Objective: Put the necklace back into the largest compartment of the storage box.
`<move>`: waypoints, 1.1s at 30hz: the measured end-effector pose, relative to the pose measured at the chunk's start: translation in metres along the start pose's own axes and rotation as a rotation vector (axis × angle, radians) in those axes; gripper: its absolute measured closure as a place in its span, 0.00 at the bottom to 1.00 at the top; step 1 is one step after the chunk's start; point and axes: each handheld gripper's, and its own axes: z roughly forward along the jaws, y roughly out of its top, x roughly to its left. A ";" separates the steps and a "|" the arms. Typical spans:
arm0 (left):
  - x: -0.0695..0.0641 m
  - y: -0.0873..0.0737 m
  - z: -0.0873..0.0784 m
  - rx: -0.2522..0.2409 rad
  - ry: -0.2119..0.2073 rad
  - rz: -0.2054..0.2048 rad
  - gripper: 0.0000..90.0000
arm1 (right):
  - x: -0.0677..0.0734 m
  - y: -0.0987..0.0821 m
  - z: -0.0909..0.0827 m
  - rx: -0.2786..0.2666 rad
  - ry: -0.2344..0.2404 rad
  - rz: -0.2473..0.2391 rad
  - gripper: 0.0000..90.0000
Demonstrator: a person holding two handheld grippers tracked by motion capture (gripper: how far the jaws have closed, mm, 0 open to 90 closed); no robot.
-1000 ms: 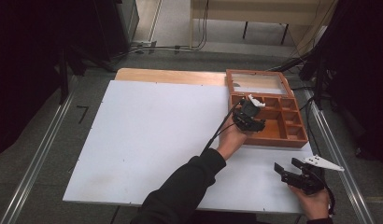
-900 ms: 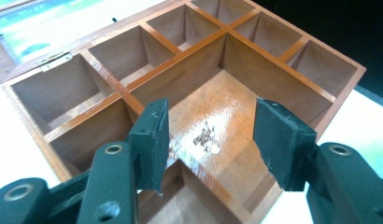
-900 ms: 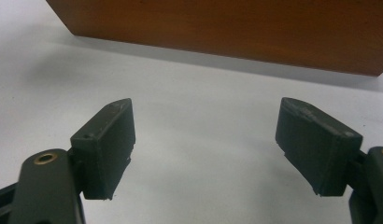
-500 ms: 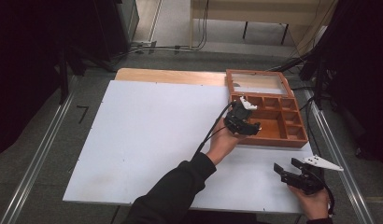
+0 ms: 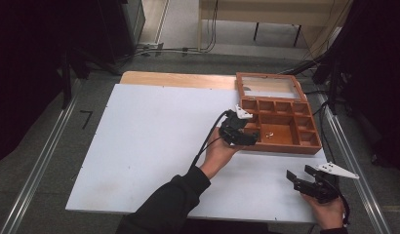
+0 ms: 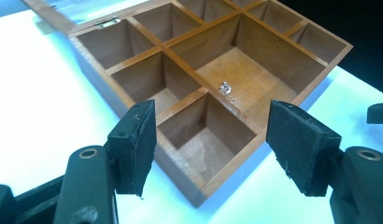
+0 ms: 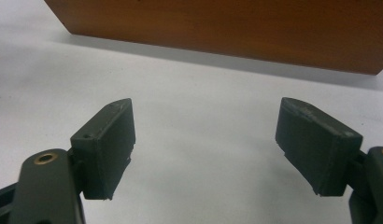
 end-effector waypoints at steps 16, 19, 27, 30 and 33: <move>0.019 -0.027 -0.033 -0.032 0.011 -0.054 0.36 | 0.000 -0.001 0.000 0.003 -0.005 0.001 0.20; 0.021 -0.033 -0.038 -0.029 0.032 -0.044 0.34 | 0.000 -0.001 0.000 0.004 -0.007 0.001 0.20; 0.030 -0.048 -0.053 -0.035 0.055 -0.059 0.33 | 0.001 -0.001 0.001 0.005 -0.007 -0.003 0.20; 0.034 -0.052 -0.059 -0.032 0.058 -0.068 0.31 | 0.001 -0.001 0.001 0.007 -0.008 -0.002 0.20; 0.038 -0.057 -0.065 -0.033 0.058 -0.078 0.29 | 0.000 -0.001 0.000 0.008 -0.008 0.000 0.20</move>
